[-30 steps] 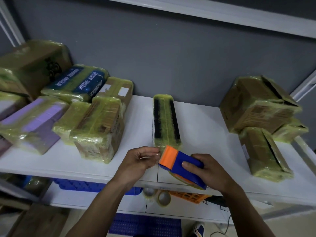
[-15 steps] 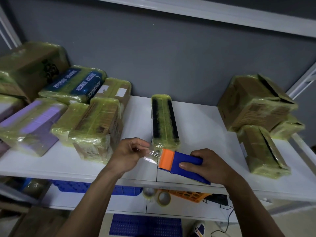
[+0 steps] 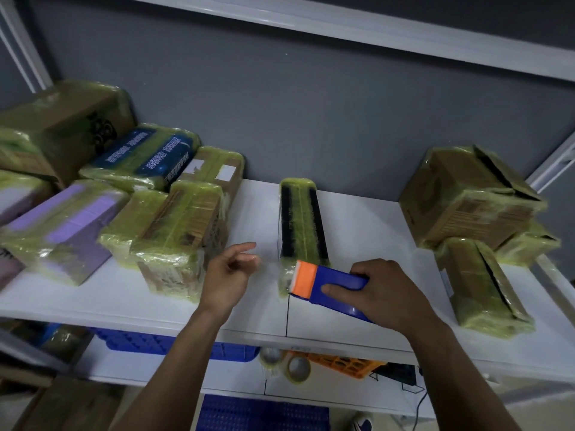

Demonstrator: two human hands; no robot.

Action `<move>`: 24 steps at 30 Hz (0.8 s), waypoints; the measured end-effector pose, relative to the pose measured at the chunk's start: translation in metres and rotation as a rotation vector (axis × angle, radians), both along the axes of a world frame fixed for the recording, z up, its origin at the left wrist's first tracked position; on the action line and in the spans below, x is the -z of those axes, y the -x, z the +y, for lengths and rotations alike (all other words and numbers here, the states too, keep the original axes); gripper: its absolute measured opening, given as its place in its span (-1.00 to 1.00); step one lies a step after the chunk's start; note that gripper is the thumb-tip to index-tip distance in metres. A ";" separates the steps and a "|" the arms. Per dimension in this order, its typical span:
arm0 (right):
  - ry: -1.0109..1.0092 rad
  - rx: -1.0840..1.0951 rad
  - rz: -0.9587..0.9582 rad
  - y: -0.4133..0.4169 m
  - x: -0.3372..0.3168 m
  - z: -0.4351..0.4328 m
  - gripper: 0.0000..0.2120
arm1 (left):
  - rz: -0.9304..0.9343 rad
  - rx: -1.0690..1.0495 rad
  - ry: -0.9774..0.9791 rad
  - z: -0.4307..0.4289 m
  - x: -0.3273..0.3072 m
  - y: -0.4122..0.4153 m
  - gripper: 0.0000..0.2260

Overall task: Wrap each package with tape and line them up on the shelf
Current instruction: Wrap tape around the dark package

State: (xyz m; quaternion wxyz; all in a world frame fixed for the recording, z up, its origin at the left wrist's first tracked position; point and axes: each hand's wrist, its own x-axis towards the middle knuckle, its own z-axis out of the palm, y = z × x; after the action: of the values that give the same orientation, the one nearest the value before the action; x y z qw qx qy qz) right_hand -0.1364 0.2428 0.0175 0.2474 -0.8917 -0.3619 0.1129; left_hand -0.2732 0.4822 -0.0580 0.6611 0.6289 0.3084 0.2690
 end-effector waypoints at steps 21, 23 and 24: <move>0.343 0.113 -0.087 -0.024 -0.006 0.048 -0.36 | 0.179 -0.084 -0.086 -0.022 0.035 -0.046 -0.56; 0.337 0.109 -0.061 -0.026 -0.006 0.048 -0.36 | 0.030 -0.153 -0.144 -0.032 0.040 -0.045 -0.78; 0.337 0.106 -0.055 -0.028 -0.004 0.048 -0.36 | -0.022 -0.144 -0.178 -0.039 0.043 -0.043 -0.84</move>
State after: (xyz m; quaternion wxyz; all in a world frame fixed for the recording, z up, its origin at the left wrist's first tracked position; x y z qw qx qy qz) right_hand -0.1086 0.2906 0.0218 0.0902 -0.9411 -0.2968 0.1344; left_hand -0.2300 0.4432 -0.1015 0.5848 0.6584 0.3204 0.3491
